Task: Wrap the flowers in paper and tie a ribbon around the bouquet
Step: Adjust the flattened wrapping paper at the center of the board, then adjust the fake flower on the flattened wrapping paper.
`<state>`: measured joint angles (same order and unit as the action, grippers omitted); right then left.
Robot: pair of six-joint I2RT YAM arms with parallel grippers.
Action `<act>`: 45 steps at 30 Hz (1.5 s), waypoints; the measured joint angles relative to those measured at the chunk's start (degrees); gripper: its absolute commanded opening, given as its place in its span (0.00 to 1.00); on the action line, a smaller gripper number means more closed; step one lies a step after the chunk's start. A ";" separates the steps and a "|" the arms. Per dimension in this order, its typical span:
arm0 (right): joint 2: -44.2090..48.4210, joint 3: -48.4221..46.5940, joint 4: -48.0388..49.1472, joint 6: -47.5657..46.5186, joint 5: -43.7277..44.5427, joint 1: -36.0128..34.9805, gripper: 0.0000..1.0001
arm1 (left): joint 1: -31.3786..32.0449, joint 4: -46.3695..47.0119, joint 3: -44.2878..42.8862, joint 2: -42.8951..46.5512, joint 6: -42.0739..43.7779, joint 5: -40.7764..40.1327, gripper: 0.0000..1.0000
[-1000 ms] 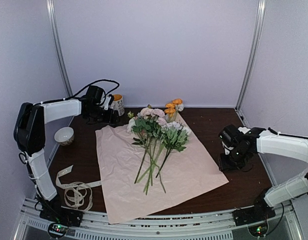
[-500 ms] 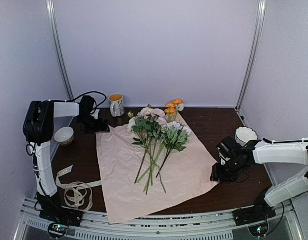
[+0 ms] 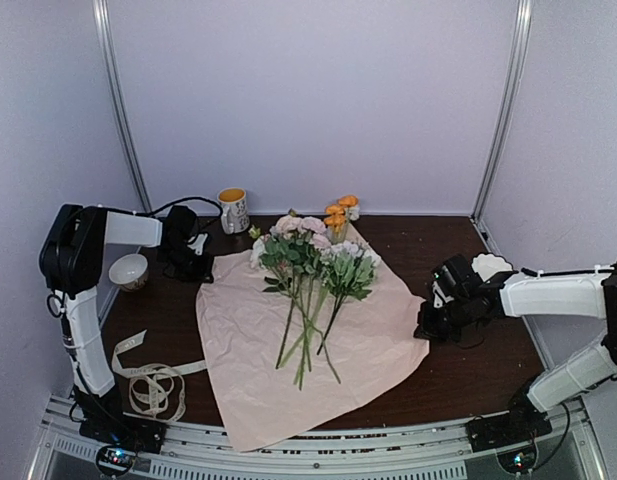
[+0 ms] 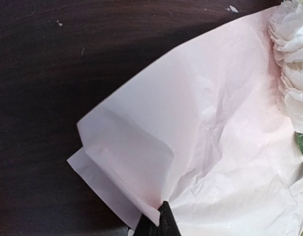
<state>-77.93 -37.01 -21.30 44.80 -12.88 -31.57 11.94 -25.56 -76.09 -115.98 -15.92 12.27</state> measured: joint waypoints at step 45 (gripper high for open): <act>-30.80 -34.42 -16.90 -21.88 9.66 -25.62 0.24 | 8.15 2.05 14.51 10.78 -2.16 -4.39 0.08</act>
<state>-108.73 -71.44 -38.20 22.92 -3.22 -57.19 20.10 -23.51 -61.58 -105.21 -18.09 7.88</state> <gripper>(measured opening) 0.238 0.007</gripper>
